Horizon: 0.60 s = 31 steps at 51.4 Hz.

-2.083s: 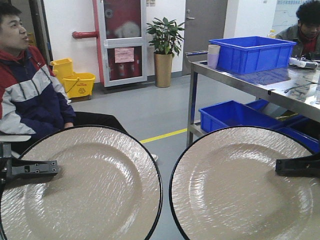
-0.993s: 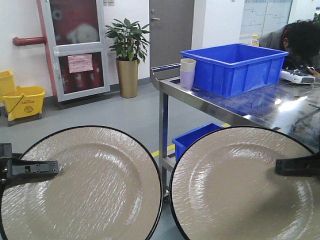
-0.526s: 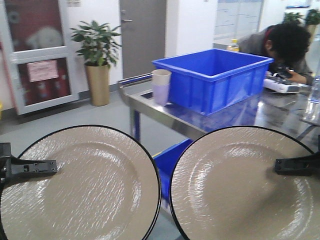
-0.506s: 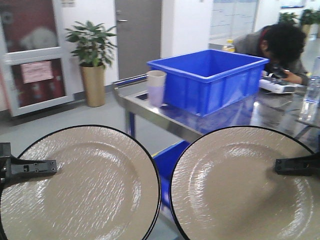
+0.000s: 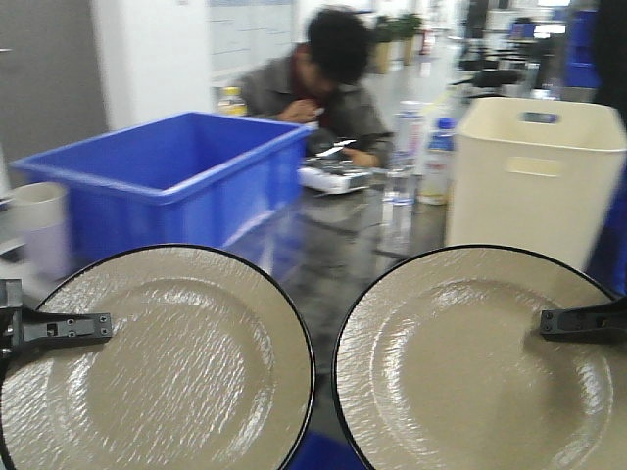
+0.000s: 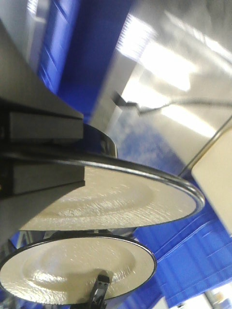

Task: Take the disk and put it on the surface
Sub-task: 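Drive the base to the steel table holding both plates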

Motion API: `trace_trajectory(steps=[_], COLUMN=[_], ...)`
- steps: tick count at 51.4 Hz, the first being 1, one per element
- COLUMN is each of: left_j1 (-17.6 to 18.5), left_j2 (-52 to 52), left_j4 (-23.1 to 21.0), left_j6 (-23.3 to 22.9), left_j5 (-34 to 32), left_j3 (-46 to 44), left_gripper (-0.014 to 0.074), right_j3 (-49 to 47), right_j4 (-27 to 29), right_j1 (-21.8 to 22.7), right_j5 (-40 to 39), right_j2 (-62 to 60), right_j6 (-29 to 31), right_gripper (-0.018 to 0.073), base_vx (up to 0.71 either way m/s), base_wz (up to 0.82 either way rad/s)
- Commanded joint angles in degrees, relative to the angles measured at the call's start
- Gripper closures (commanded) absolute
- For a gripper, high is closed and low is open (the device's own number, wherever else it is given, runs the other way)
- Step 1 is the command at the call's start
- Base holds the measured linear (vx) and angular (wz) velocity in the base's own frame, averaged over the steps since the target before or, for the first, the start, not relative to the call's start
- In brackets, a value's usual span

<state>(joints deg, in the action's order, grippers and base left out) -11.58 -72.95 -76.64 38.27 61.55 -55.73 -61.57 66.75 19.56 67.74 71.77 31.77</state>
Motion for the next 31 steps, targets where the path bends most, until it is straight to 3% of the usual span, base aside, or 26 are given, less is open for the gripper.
trace_trajectory(steps=[1, 16, 31], left_j1=[0.12, 0.12, 0.12], left_j2=[1.94, 1.88, 1.88], left_j4=[-7.77, -7.77, -7.77], left_j6=[-0.95, -0.95, -0.95], left_j5=[1.35, 1.35, 1.36], left_j3=[-1.92, -1.92, -1.92], left_gripper=[0.0605, 0.0605, 0.0605], right_j3=[-1.81, -1.81, -1.81], right_j4=[7.54, 7.54, 7.54], right_j1=[0.24, 0.24, 0.24], right_j5=[-0.06, -0.06, -0.06], right_j2=[-1.54, -1.54, -1.54], right_j6=[-0.34, -0.34, -0.34], right_gripper=[0.0568, 0.0568, 0.0568], base_vx=[0.33, 0.30, 0.25], base_wz=[-0.85, -0.75, -0.41])
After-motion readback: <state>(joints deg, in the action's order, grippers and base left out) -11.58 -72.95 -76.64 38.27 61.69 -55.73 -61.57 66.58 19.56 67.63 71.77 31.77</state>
